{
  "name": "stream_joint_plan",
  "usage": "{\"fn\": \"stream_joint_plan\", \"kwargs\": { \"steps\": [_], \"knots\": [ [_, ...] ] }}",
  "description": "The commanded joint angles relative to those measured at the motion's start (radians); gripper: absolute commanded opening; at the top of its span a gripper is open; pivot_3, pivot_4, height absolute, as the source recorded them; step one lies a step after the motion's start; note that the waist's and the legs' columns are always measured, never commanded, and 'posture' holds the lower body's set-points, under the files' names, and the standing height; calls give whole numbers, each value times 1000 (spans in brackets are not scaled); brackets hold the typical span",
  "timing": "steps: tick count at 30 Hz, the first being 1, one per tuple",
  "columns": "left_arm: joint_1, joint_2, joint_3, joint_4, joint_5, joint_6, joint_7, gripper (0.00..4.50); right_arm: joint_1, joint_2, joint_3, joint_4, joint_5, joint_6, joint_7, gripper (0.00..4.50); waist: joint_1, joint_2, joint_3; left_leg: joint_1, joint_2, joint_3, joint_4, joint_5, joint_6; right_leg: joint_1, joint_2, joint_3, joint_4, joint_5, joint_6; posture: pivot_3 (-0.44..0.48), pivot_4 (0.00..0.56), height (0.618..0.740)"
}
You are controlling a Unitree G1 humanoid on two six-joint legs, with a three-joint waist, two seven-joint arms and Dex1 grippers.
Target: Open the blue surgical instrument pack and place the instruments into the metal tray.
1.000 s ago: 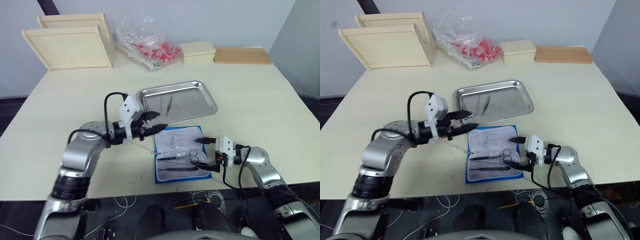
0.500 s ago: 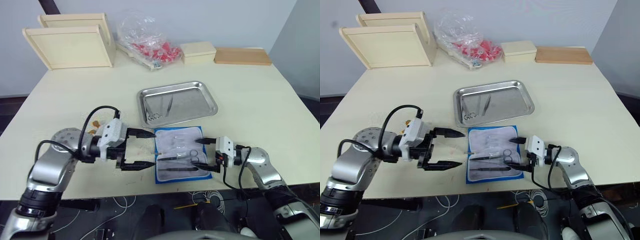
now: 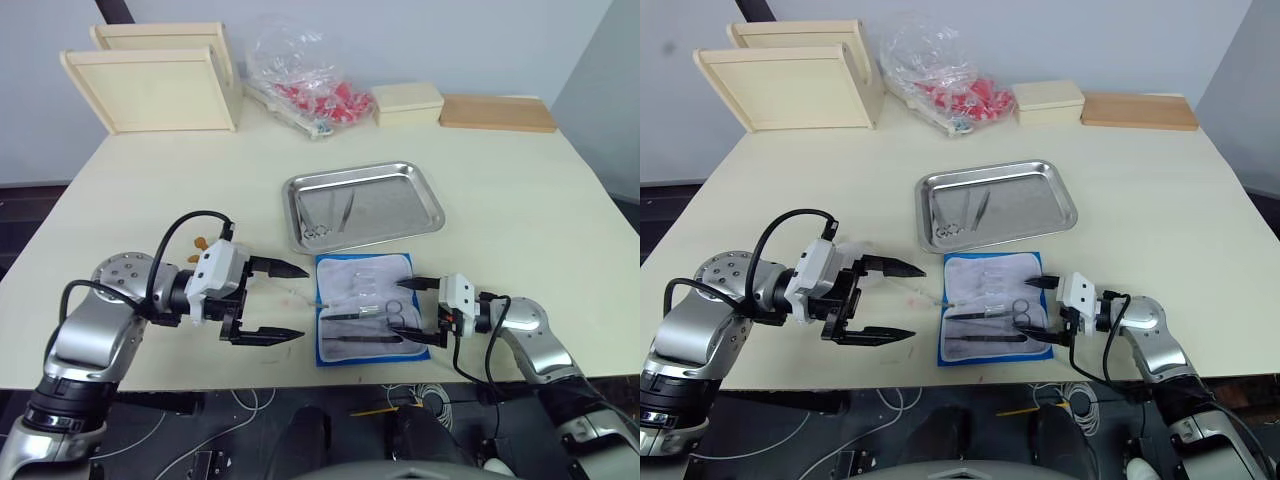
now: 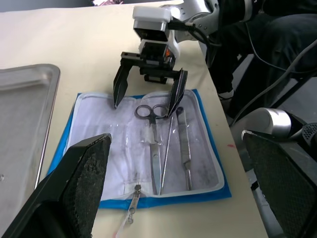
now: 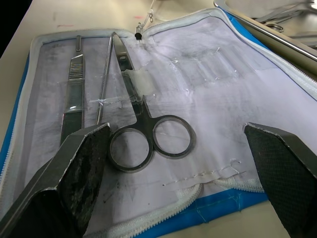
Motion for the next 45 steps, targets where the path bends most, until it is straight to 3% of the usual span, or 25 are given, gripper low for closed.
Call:
{"fn": "stream_joint_plan", "kwargs": {
  "steps": [1, 8, 14, 26, 36, 45],
  "knots": [
    [6, -17, -17, 11, 24, -57, 0, 4480, 44, -41, 1, -2, -27, 53, 6, 4500, 1, 4, 4, -1, 0, 0, 0, 0, 1, 0, 0, 0, 0, 0, 0, 0, 150, 740],
    [21, -68, -63, 24, 58, -110, 20, 4480, 50, -61, -52, -158, 43, 104, -10, 4500, 2, 5, 4, -17, -2, 0, 1, -1, 1, -16, 0, -4, 0, 5, 0, 0, 150, 740],
    [14, -108, -104, 59, 102, -152, 40, 4480, 63, -83, -95, -289, 94, 166, -24, 4500, -1, 7, 7, -18, -3, 1, 0, -1, 1, -17, 1, -4, 0, 5, 0, 0, 150, 740],
    [-25, -217, -225, 165, 206, -230, 92, 4480, 187, -276, -265, -634, 266, 349, 1, 4500, 0, 6, 10, -18, -4, 1, 1, -1, 2, -17, 2, -3, 1, 5, 0, 0, 150, 740],
    [-42, -246, -283, 248, 279, -247, 125, 4480, 216, -418, -453, -787, 471, 503, 31, 4500, 0, 5, 10, -18, -3, 1, 5, 0, 2, -16, 3, -4, 2, 5, 2, 0, 150, 740],
    [-46, -310, -312, 374, 326, -332, 157, 4480, 240, -476, -537, -838, 531, 566, 41, 4500, 4, 6, 10, -18, -3, 2, 7, 0, 2, -14, 3, -5, 2, 6, 2, 0, 150, 740]
  ]
}}
